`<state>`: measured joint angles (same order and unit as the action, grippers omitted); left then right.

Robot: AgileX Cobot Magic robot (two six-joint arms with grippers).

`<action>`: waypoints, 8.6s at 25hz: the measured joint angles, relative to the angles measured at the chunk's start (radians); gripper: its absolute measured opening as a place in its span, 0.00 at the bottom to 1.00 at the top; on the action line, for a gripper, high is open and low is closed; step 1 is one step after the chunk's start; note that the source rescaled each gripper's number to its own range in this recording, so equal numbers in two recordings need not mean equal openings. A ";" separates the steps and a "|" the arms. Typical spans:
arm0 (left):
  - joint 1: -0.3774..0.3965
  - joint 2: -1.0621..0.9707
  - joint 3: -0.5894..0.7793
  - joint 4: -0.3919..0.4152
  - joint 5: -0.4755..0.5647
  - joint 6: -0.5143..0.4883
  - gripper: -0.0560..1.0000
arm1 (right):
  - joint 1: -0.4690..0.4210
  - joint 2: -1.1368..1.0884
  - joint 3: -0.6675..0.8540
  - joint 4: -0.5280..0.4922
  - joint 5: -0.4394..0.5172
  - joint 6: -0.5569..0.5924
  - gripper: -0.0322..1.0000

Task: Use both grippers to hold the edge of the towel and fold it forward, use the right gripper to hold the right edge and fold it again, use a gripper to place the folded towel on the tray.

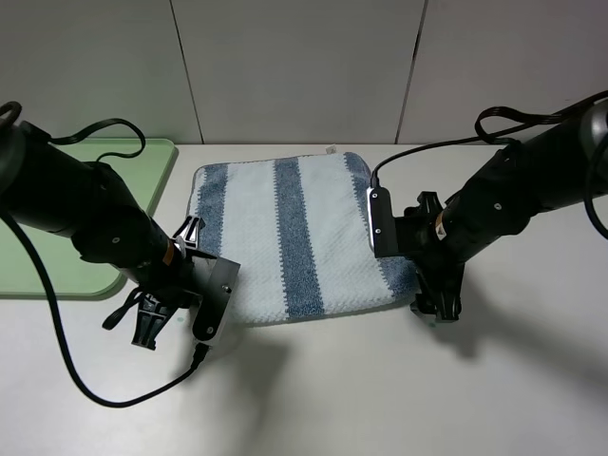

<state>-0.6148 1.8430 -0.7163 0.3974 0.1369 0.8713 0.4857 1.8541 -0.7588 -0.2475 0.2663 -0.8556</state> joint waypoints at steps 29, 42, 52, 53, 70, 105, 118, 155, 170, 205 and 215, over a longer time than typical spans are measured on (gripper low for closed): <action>0.000 0.000 0.000 -0.003 0.002 0.000 0.06 | 0.116 0.021 0.000 -0.081 -0.035 -0.137 1.00; 0.000 0.000 0.000 -0.003 0.003 0.000 0.06 | 0.116 0.050 -0.013 -0.144 -0.028 -0.137 0.84; 0.000 0.000 0.000 -0.003 0.003 0.000 0.06 | 0.061 0.058 -0.015 -0.156 0.000 -0.126 0.65; 0.000 0.000 0.000 -0.003 0.003 0.000 0.06 | 0.058 0.059 -0.015 -0.156 0.008 -0.121 0.61; 0.000 0.000 0.000 -0.003 0.003 0.000 0.06 | 0.055 0.069 -0.015 -0.132 0.052 -0.111 0.03; -0.009 -0.334 -0.002 -0.014 0.246 0.000 0.06 | 0.055 -0.255 0.007 0.043 0.291 -0.111 0.03; -0.123 -0.449 -0.002 0.012 0.388 -0.006 0.06 | 0.058 -0.479 0.008 0.113 0.427 -0.111 0.03; -0.228 -0.626 -0.013 0.107 0.521 -0.282 0.06 | 0.058 -0.654 0.009 0.230 0.534 -0.111 0.03; -0.228 -0.548 -0.048 0.170 0.523 -0.365 0.05 | 0.058 -0.573 0.009 0.218 0.466 -0.063 0.03; -0.033 -0.214 -0.136 0.301 0.316 -0.382 0.05 | 0.053 -0.167 -0.150 0.167 0.306 -0.060 0.03; -0.033 -0.154 -0.185 0.310 0.310 -0.387 0.05 | -0.012 -0.155 -0.152 0.138 0.261 -0.044 0.03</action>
<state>-0.6480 1.6894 -0.9012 0.7078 0.4473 0.4838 0.4736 1.6994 -0.9109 -0.1099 0.5270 -0.8992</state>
